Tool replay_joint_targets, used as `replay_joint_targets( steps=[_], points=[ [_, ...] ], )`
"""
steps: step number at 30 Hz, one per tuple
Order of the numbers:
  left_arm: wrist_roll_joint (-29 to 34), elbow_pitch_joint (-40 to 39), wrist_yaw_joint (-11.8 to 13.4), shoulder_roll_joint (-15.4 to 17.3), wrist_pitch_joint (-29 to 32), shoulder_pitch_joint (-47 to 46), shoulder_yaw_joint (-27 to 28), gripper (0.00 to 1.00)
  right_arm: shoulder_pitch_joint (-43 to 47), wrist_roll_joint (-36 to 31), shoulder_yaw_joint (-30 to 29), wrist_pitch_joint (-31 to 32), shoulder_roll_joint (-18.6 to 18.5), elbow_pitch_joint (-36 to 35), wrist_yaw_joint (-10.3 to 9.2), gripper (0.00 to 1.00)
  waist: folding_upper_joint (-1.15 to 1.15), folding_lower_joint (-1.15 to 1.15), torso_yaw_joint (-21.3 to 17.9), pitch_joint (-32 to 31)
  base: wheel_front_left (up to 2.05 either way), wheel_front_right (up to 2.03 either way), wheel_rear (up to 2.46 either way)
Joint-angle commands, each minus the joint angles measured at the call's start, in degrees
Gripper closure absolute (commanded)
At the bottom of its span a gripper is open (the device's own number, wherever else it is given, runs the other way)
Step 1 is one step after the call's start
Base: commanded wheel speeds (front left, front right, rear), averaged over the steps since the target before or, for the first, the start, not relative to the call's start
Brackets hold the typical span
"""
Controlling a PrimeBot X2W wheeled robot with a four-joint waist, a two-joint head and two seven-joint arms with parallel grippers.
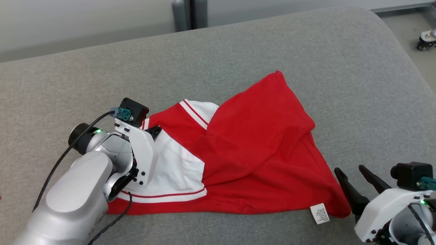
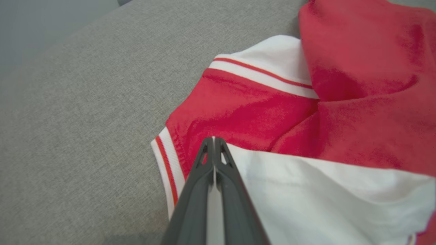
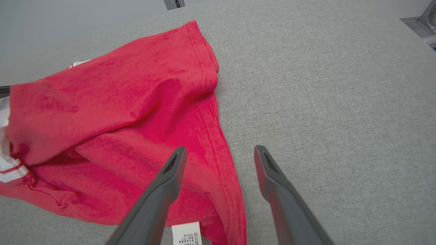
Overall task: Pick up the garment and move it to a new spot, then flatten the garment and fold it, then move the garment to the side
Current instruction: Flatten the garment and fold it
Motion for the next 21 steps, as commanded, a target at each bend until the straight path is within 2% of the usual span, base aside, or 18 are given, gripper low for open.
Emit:
replay_joint_targets(
  steps=[1, 4, 8, 12, 14, 21],
  points=[
    [-0.56, -0.42, 0.07, 0.13, -0.46, 0.00, 0.36, 1.00, 0.32, 0.43, -0.45, -0.21, -0.54, 0.22, -0.01, 0.00, 0.00, 0.00, 0.79, -0.85, 0.00, 0.00, 0.00],
    [-1.84, -3.12, 0.05, 0.14, -0.95, 2.26, 0.76, 1.00, 1.00, 0.53, -1.44, 0.16, -1.02, 0.43, -0.01, 0.00, 0.00, 0.00, 2.35, -2.56, 0.00, 0.00, 0.00],
    [-4.53, -9.18, 1.02, 2.20, 0.03, 6.46, 1.92, 1.00, 2.04, 0.95, -2.36, 1.15, -1.76, 0.16, -0.01, 0.00, 0.00, 0.00, 4.77, -4.89, 0.00, 0.00, 0.00],
    [-6.73, -16.38, 2.76, 5.74, 2.56, 12.46, 2.49, 1.00, 2.91, 0.99, -3.31, 2.21, -2.31, -0.22, -0.01, 0.00, 0.00, 0.00, 7.10, -6.91, 0.00, 0.00, 0.00],
    [-8.96, -22.47, 3.72, 8.63, 4.92, 16.94, 2.69, 1.00, 3.56, 1.13, -3.86, 2.82, -2.56, -0.55, -0.01, 0.00, 0.00, 0.00, 8.69, -8.00, 0.00, 0.00, 0.00],
    [-11.89, -33.88, 6.96, 14.50, 9.43, 25.46, 2.47, 1.00, 4.49, 1.13, -5.11, 4.12, -2.64, -1.28, -0.01, 0.00, 0.00, 0.00, 10.97, -9.32, 0.00, 0.00, 0.00]
  ],
)
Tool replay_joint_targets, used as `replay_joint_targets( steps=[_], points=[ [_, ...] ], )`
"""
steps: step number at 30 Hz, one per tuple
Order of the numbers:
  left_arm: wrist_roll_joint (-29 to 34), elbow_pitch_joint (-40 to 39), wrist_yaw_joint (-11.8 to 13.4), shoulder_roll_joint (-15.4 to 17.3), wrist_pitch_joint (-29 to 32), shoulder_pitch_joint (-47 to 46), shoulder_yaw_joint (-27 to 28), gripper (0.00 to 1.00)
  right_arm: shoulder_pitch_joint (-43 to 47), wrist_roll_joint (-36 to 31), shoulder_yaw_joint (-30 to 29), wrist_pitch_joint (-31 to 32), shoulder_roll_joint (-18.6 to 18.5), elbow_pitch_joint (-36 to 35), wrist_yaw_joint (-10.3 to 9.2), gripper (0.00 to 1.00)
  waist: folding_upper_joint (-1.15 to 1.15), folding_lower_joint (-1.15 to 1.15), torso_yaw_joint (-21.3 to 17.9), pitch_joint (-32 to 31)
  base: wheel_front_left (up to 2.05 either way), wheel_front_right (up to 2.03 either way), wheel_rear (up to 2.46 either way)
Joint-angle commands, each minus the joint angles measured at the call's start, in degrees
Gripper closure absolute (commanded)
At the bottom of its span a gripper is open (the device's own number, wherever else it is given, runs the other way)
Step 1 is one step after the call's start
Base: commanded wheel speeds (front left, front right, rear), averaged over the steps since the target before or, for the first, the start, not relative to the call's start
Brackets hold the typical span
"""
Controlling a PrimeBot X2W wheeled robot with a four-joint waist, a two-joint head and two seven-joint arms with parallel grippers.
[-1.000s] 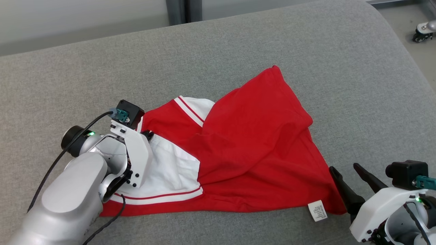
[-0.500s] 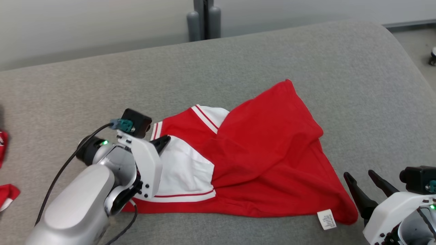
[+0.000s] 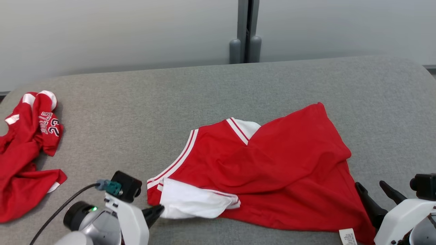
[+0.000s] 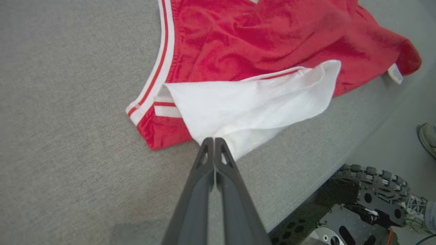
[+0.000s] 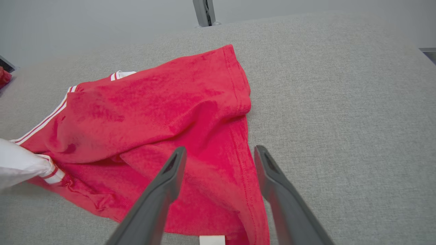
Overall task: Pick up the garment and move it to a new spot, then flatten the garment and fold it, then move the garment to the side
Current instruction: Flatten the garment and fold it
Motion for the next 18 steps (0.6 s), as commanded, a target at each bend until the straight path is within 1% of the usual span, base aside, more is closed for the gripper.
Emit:
replay_joint_targets(
  steps=[1, 7, 8, 10, 13, 14, 15, 18],
  points=[
    [-0.86, -2.00, 1.24, 1.46, 0.93, 1.99, 0.20, 1.00, 0.40, 0.21, -0.41, 0.41, -0.26, -0.44, -0.01, 0.00, 0.00, 0.00, 0.67, -0.54, 0.00, 0.00, 0.00],
    [-4.01, -6.35, 4.07, 4.44, 4.28, 7.73, 0.03, 1.00, 1.01, 0.16, -0.81, 1.29, -0.03, -0.53, -0.01, 0.00, 0.00, 0.00, 0.96, -1.14, 0.00, 0.00, 0.00],
    [-4.01, -6.35, 4.07, 4.44, 4.28, 7.73, 0.03, 1.00, 1.01, 0.16, -0.81, 1.29, -0.03, -0.53, -0.01, 0.00, 0.00, 0.00, 0.96, -1.14, 0.00, 0.00, 0.00],
    [-4.52, -7.27, 5.09, 5.29, 5.03, 9.33, -0.05, 1.00, 1.25, 0.13, -0.99, 1.29, 0.20, -0.48, -0.01, 0.00, 0.00, 0.00, 0.90, -1.27, 0.00, 0.00, 0.00],
    [-6.09, -8.31, 6.41, 5.44, 5.86, 11.60, -0.12, 1.00, 1.42, 0.01, -1.09, 1.40, 0.49, -0.38, -0.01, 0.00, 0.00, 0.00, 0.74, -1.46, 0.00, 0.00, 0.00],
    [-6.19, -8.47, 6.89, 5.59, 5.93, 11.95, -0.09, 0.75, 1.49, -0.04, -1.11, 1.47, 0.59, -0.39, -0.01, 0.00, 0.00, 0.00, 0.66, -1.48, 0.00, 0.00, 0.00],
    [-6.08, -8.50, 7.35, 5.73, 5.90, 12.39, -0.12, 0.00, 1.57, -0.09, -1.11, 1.52, 0.72, -0.37, -0.01, 0.00, 0.00, 0.00, 0.57, -1.51, 0.00, 0.00, 0.00],
    [-6.85, -8.56, 8.03, 5.99, 7.03, 13.45, -0.55, 0.00, 1.68, -0.21, -1.09, 1.70, 1.05, -0.42, -0.01, 0.00, 0.00, 0.00, 0.24, -1.54, 0.00, 0.00, 0.00]
  ],
)
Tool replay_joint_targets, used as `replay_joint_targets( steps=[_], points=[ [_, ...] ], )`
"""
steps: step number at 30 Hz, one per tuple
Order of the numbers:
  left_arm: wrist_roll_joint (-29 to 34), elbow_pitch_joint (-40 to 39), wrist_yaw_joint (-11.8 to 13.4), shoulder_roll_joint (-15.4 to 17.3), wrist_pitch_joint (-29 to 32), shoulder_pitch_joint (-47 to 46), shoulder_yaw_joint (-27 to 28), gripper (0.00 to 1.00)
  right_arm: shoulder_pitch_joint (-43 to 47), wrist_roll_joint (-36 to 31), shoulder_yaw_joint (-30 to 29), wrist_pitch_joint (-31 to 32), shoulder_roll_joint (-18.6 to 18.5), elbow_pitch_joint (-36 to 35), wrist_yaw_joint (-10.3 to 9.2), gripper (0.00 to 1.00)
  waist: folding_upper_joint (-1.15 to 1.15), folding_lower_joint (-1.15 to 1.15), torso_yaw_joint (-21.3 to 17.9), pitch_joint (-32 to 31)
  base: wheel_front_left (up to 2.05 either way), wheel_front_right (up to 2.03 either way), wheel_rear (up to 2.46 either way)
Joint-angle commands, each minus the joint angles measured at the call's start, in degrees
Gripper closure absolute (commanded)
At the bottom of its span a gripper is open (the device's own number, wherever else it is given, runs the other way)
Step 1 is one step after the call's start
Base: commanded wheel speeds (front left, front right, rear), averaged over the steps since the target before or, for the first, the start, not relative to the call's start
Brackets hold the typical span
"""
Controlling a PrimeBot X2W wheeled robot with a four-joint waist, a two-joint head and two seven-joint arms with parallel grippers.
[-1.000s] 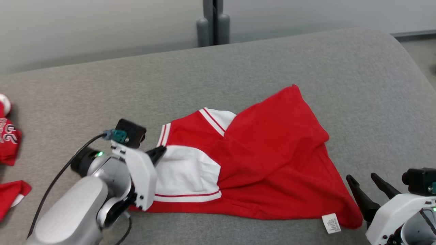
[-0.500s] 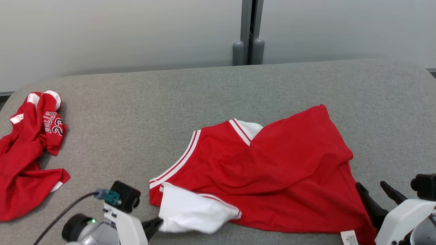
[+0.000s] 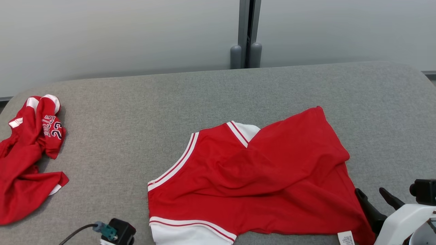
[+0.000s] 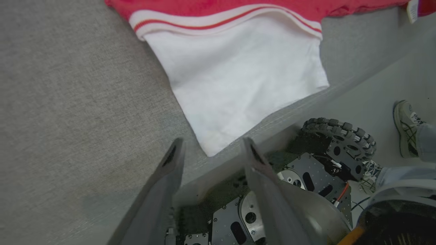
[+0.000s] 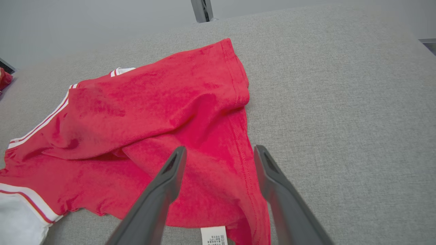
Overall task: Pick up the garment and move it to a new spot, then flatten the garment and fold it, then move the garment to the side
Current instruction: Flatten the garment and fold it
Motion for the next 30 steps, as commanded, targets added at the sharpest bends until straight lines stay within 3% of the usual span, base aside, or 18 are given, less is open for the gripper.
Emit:
replay_joint_targets(
  steps=[1, 7, 15, 19, 25, 30],
  points=[
    [0.44, -0.29, 0.38, 0.65, -0.55, -0.21, 0.54, 0.00, 0.32, -0.24, -0.13, 0.28, 0.03, -0.15, 0.00, 0.00, 0.00, 0.00, -0.18, -0.02, 0.00, 0.00, 0.00],
    [4.56, -0.65, 1.00, 0.58, -5.66, -3.29, 2.61, 0.00, 0.33, -0.50, 0.04, -0.30, 0.52, -0.59, 0.00, 0.00, 0.00, 0.00, -1.13, -0.07, 0.00, 0.00, 0.00],
    [11.07, 4.77, 0.46, -4.26, -15.76, -11.05, 4.77, 0.00, -0.65, -0.64, 1.59, -1.42, 0.93, -0.88, 0.00, 0.00, 0.00, 0.00, -3.44, 0.66, 0.00, 0.00, 0.00],
    [12.25, 11.01, -1.16, -7.65, -17.69, -16.55, 4.44, 0.00, -1.44, -0.78, 2.60, -1.94, 1.25, -0.92, 0.00, 0.00, 0.00, 0.00, -4.90, 2.24, 0.00, 0.00, 0.00],
    [13.55, 22.57, -3.83, -12.02, -15.00, -26.47, 2.67, 0.00, -3.86, -1.48, 3.78, -3.84, 1.57, -1.38, 0.00, 0.00, 0.00, 0.00, -7.45, 5.44, 0.00, 0.00, 0.00],
    [13.22, 31.90, -7.96, -14.80, -12.88, -33.94, 1.38, 0.00, -6.55, -2.38, 5.17, -4.48, 1.53, -2.16, 0.00, 0.00, 0.00, 0.00, -10.28, 9.03, 0.00, 0.00, 0.00]
  ],
)
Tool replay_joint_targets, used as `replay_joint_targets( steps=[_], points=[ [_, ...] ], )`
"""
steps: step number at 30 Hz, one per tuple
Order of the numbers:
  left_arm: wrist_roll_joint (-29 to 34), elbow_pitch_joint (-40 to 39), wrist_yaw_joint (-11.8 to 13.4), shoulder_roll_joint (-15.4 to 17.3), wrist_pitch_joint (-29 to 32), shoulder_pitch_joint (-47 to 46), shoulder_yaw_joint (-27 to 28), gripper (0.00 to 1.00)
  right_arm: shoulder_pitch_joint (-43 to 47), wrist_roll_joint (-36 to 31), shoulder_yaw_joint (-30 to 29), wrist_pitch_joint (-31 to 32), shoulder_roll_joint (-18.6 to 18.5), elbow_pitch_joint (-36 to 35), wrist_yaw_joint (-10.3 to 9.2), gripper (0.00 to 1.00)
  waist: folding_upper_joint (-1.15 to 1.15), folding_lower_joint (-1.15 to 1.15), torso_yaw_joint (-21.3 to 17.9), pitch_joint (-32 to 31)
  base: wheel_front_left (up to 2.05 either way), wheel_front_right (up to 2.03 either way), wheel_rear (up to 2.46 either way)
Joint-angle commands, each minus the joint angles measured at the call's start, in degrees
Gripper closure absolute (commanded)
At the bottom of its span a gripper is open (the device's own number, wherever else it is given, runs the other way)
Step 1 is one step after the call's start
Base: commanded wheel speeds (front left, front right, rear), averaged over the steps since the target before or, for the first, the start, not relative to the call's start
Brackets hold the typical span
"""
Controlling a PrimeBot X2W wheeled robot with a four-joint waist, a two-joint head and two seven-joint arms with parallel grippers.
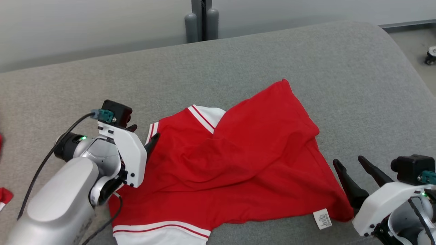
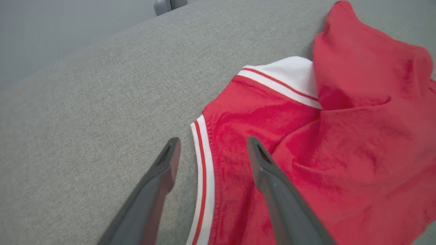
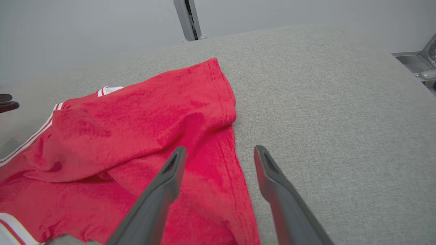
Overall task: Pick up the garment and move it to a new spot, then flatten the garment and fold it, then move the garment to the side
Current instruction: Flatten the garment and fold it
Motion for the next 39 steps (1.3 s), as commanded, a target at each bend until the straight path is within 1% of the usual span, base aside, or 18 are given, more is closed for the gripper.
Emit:
replay_joint_targets(
  steps=[1, 4, 5, 9, 14, 15, 16, 17, 18, 23, 29, 33, 36, 39],
  points=[
    [-0.19, 2.55, -1.11, -0.25, 0.52, -2.38, -0.12, 0.00, -1.50, -0.53, 0.43, -0.94, -0.09, -0.46, 0.01, 0.00, 0.00, 0.00, -2.39, 2.76, 0.00, 0.00, 0.00],
    [-0.62, 8.02, -3.10, -1.13, 1.03, -6.03, 0.02, 0.00, -3.17, -0.65, 1.66, -2.00, 0.71, -0.31, 0.01, 0.00, 0.00, 0.00, -3.75, 4.69, 0.00, 0.00, 0.00],
    [-0.62, 8.02, -3.10, -1.13, 1.03, -6.03, 0.02, 0.00, -3.17, -0.65, 1.66, -2.00, 0.71, -0.31, 0.01, 0.00, 0.00, 0.00, -3.75, 4.69, 0.00, 0.00, 0.00],
    [-1.19, 14.69, -6.04, -2.81, 0.20, -9.47, -0.11, 0.00, -4.61, -0.39, 2.91, -3.08, 1.20, 0.67, 0.00, 0.00, 0.00, 0.00, -4.96, 6.12, 0.00, 0.00, 0.00],
    [-1.48, 21.11, -8.19, -4.29, 0.74, -11.70, -1.61, 0.00, -4.87, -0.16, 2.58, -3.92, 1.10, 1.85, 0.00, 0.00, 0.00, 0.00, -5.76, 6.34, 0.00, 0.00, 0.00],
    [-1.45, 22.00, -8.53, -4.52, 0.49, -11.79, -1.82, 0.08, -4.75, -0.11, 2.39, -3.98, 1.00, 1.96, 0.01, 0.00, 0.00, 0.00, -5.74, 6.29, 0.00, 0.00, 0.00],
    [-1.33, 22.86, -8.62, -4.71, 0.26, -11.88, -2.07, 0.56, -4.53, -0.07, 2.19, -4.09, 0.92, 2.13, 0.01, 0.00, 0.00, 0.00, -5.66, 6.22, 0.00, 0.00, 0.00],
    [-1.14, 23.46, -8.80, -4.86, -0.09, -12.15, -2.23, 0.85, -4.32, -0.14, 2.09, -4.22, 0.89, 2.29, 0.01, 0.00, 0.00, 0.00, -5.56, 6.12, 0.00, 0.00, 0.00],
    [-1.11, 23.97, -8.94, -5.09, -0.38, -12.42, -2.37, 1.00, -4.21, -0.15, 2.13, -4.29, 0.90, 2.50, 0.01, 0.00, 0.00, 0.00, -5.46, 6.02, 0.00, 0.00, 0.00],
    [-0.98, 26.06, -9.40, -5.53, -2.63, -13.92, -2.59, 1.00, -4.55, 0.34, 2.25, -4.44, 1.06, 3.23, 0.01, 0.00, 0.00, 0.00, -4.99, 5.77, 0.00, 0.00, 0.00],
    [-0.65, 28.88, -7.05, -5.30, -7.51, -17.16, -0.55, 1.00, -4.88, 0.62, 2.37, -5.06, 0.86, 3.25, 0.00, 0.00, 0.00, 0.00, -4.47, 7.49, 0.00, 0.00, 0.00],
    [-0.54, 31.54, -6.55, -5.04, -9.81, -20.23, 0.50, 1.00, -5.52, 0.47, 2.46, -5.27, 0.89, 2.77, 0.01, 0.00, 0.00, 0.00, -4.40, 9.49, 0.00, 0.00, 0.00],
    [0.42, 33.81, -5.82, -4.22, -12.28, -23.05, 0.89, 1.00, -6.07, 0.15, 2.51, -5.27, 1.04, 2.48, 0.00, 0.00, 0.00, 0.00, -4.49, 11.06, 0.00, 0.00, 0.00],
    [0.74, 37.09, -5.57, -3.99, -14.91, -26.05, 1.58, 1.00, -6.90, 0.04, 3.02, -5.48, 1.41, 2.58, 0.01, 0.00, 0.00, 0.00, -5.12, 12.58, 0.00, 0.00, 0.00]
  ],
)
